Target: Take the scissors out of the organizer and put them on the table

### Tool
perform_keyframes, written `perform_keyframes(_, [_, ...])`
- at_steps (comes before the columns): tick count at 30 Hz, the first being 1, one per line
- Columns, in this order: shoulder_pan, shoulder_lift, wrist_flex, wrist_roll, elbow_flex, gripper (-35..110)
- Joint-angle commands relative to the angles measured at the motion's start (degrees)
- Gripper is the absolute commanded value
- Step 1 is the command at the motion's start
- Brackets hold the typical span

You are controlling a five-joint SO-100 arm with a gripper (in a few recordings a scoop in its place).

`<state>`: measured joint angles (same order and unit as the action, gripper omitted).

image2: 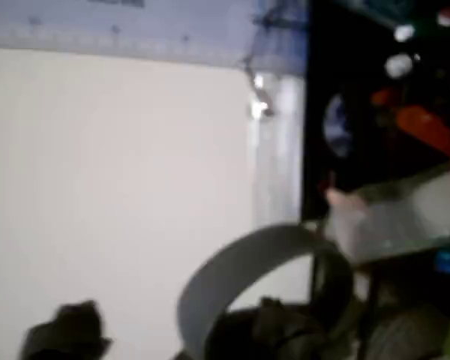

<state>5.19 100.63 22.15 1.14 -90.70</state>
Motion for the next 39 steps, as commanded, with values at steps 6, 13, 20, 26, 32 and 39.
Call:
perform_keyframes(6, [1.14, -1.85, -6.24, 1.49, 5.01, 0])
perform_keyframes(13, [2.11, 2.46, -6.86, 5.71, 5.01, 0])
perform_keyframes(20, [1.93, 11.43, -6.15, 5.71, 5.01, 0])
perform_keyframes(26, [1.76, 20.04, -5.19, 5.71, 5.10, 0])
perform_keyframes(32, [2.11, 28.56, -3.43, 5.54, 6.15, 0])
perform_keyframes(39, [3.52, 37.09, 6.59, 4.92, 8.61, 0])
